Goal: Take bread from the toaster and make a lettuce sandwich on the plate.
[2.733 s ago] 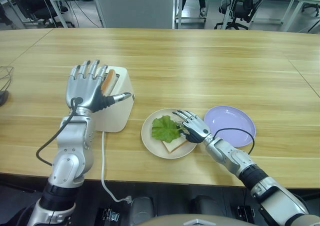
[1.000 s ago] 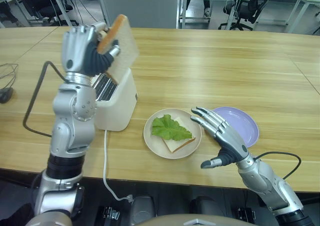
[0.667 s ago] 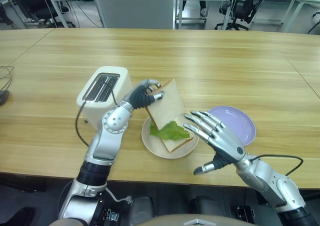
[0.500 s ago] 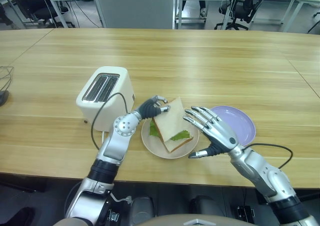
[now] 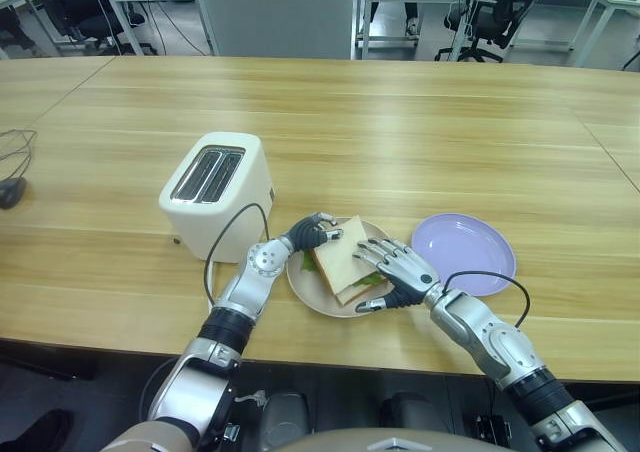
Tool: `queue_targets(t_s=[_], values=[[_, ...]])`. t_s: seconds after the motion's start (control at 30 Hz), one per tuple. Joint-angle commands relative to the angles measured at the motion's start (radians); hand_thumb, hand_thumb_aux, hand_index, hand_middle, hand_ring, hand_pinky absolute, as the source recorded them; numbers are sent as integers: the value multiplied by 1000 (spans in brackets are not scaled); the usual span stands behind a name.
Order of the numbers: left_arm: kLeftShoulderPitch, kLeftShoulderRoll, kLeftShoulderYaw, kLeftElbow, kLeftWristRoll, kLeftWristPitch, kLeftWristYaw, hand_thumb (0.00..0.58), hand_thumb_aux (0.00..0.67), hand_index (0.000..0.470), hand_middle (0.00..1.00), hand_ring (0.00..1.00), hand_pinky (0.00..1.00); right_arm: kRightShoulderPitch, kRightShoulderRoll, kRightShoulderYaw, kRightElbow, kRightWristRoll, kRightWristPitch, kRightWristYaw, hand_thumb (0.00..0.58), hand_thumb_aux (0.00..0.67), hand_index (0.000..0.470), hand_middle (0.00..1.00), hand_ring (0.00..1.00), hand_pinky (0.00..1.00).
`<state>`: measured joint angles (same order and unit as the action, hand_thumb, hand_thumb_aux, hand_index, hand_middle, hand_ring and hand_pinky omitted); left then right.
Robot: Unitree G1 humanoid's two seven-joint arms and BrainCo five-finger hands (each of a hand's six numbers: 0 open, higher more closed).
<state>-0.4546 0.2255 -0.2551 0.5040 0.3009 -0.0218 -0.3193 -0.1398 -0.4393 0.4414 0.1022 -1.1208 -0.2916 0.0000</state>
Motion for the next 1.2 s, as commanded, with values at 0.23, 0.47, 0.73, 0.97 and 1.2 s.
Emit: queue_targets(t_s=[0.23, 0.47, 0.73, 0.97, 1.2], values=[[-15, 67, -199, -7, 322, -70, 197, 0, 0, 0, 310, 310, 310, 26, -63, 80, -77, -87, 56, 68, 0, 0, 0, 0, 0, 0], [-13, 180, -204, -144, 530, -48, 424, 0, 0, 0, 0, 0, 0, 31, -121, 87, -54, -123, 91, 45, 0, 0, 0, 0, 0, 0], [87, 305, -84, -379, 557, -56, 519, 0, 0, 0, 0, 0, 0, 37, -122, -13, -140, -18, 86, -130, 0, 0, 0, 0, 0, 0], [326, 363, 30, -650, 131, -231, 242, 580, 670, 460, 737, 737, 737, 127, -67, -195, -268, 652, -95, -3, 580, 670, 460, 27, 27, 27], [529, 470, -9, -723, -103, -370, -49, 580, 670, 460, 1000, 1000, 1000, 245, -165, -136, -289, 810, -172, 240, 580, 670, 460, 1000, 1000, 1000]])
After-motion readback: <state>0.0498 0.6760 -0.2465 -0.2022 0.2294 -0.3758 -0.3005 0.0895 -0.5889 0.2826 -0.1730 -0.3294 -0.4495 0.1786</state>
